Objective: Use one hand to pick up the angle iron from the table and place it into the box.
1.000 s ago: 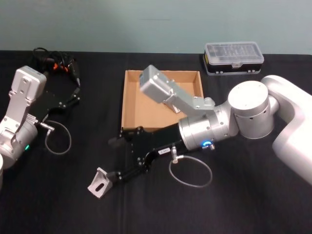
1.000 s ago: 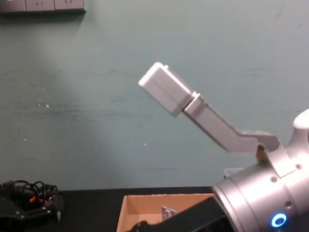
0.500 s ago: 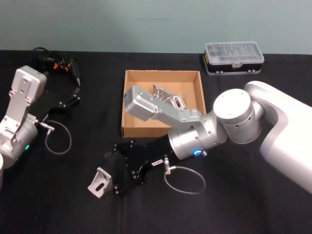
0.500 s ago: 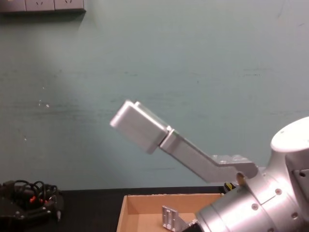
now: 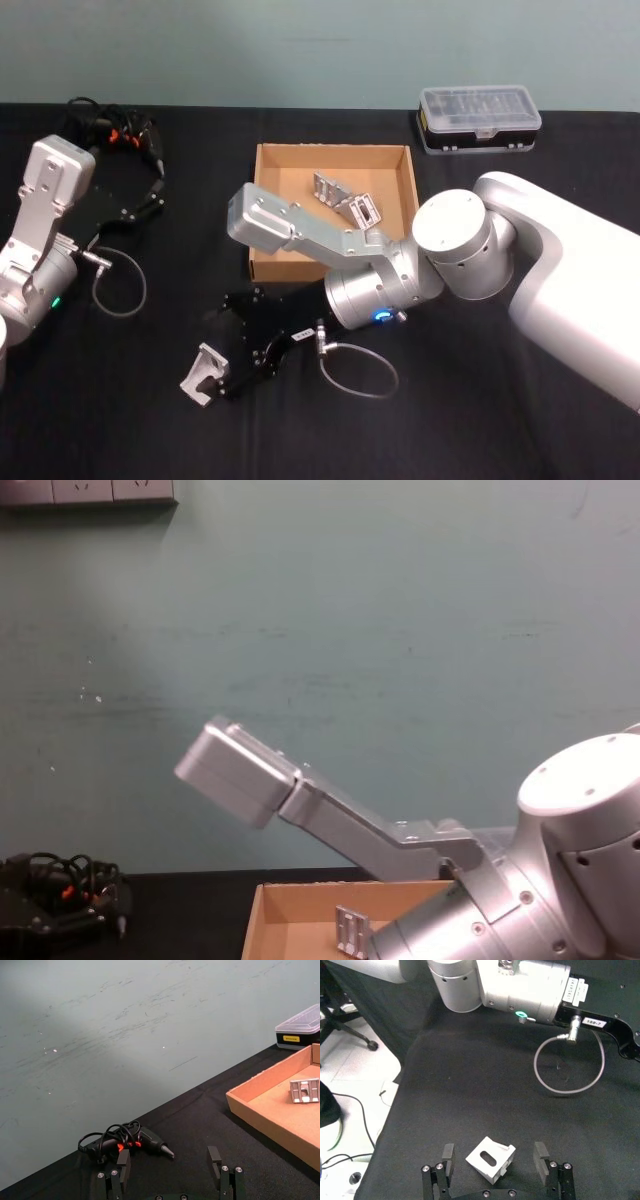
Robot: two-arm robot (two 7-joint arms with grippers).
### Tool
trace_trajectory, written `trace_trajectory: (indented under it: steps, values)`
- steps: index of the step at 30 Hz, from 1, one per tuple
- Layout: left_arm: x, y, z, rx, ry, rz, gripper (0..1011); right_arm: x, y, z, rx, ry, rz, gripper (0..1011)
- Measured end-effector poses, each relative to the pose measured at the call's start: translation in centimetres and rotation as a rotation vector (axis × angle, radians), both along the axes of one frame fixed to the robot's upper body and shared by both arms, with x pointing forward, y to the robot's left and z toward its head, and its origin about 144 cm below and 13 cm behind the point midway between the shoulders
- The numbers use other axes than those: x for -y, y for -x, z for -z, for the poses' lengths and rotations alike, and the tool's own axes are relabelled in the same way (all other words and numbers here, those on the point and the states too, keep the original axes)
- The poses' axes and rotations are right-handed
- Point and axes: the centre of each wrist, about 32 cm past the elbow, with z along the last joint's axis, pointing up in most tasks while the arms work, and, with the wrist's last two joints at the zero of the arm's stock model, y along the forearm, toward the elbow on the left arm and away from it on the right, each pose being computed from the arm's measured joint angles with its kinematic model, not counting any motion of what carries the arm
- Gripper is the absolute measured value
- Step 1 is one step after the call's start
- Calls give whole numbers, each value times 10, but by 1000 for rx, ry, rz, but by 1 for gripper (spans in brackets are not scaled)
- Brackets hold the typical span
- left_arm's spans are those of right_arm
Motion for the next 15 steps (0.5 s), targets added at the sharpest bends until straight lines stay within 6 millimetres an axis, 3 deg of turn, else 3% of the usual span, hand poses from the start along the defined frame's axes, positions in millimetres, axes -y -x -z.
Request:
trace_trajectory:
  steps: [15]
  values:
    - [0,0,0,0,0,0,1000,-14,3,-1,-8,74,45,1004]
